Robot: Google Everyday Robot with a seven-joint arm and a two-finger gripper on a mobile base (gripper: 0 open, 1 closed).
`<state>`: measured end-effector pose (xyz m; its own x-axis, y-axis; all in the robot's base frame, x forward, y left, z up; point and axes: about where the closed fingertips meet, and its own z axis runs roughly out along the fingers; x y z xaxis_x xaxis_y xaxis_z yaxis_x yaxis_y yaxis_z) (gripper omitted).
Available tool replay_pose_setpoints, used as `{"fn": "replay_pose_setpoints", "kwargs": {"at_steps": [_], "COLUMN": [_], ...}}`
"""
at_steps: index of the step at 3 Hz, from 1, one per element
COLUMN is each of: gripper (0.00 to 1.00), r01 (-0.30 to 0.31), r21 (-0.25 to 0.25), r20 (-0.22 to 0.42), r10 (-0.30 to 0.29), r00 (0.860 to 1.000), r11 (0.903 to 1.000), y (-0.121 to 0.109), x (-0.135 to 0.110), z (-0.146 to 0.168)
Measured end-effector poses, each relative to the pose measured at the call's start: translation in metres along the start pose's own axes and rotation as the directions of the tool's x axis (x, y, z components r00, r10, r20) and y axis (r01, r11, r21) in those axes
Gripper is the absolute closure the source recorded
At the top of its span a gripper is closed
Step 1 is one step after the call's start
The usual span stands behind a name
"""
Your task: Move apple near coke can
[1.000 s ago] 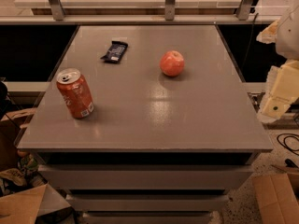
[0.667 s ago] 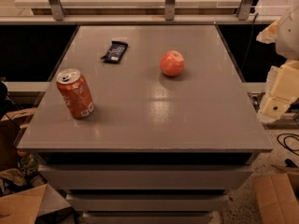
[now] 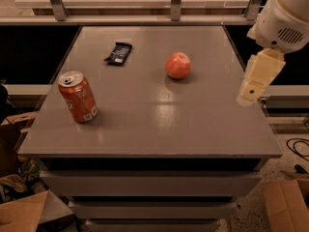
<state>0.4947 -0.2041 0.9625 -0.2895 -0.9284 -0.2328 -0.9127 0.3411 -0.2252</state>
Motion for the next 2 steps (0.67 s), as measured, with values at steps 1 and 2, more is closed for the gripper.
{"fn": "replay_pose_setpoints", "kwargs": {"at_steps": [1,2], "gripper": [0.00,0.00], "r01": [-0.060,-0.174], "r21": [-0.004,-0.003], "r20": [0.013,0.028], "r10": [0.060,0.174], "r00": [0.998,0.984], "r11": [0.9982,0.9847], "y": [-0.036,-0.071], "x": [-0.020,-0.048], "z": [0.023,0.048]}}
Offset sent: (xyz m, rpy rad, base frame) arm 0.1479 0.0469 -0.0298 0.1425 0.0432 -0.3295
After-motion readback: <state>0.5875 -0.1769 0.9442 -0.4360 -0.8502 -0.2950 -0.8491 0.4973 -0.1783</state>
